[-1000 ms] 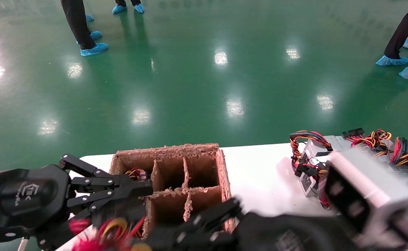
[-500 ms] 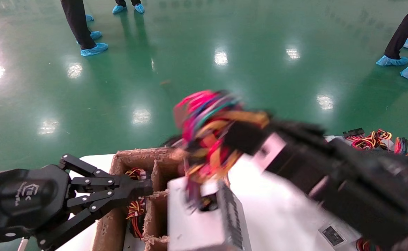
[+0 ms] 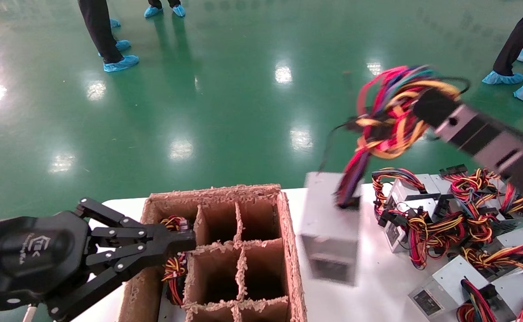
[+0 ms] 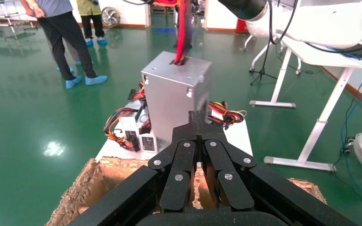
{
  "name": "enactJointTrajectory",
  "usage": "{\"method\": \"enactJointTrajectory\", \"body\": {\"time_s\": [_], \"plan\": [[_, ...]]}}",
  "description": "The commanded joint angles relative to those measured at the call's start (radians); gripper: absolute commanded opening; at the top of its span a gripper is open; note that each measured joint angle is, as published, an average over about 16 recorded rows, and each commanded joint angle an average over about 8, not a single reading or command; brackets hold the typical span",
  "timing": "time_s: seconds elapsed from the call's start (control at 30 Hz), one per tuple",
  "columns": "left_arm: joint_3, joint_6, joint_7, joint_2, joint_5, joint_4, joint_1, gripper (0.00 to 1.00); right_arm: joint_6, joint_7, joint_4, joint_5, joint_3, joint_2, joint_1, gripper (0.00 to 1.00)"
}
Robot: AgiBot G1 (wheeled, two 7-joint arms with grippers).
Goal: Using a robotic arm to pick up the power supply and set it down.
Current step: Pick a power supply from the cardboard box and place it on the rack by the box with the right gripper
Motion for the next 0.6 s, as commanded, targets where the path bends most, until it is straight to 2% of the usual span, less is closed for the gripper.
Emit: {"method": "enactJointTrajectory", "body": {"time_s": [0.03,0.37,0.6], "plan": [[0.0,0.0,0.0,0.0,0.0,0.0,0.0,0.0,0.021,-0.012,-0.001,0.013,0.024,0.028,-0.032,0.0],[0.0,0.0,0.0,0.0,0.0,0.0,0.0,0.0,0.058,-0.104,-0.103,0.094,0.197,0.159,-0.274,0.0],[0.0,0.0,0.0,0.0,0.0,0.0,0.0,0.0,0.059,-0.163,-0.199,0.152,0.346,0.199,-0.473,0.0]]}}
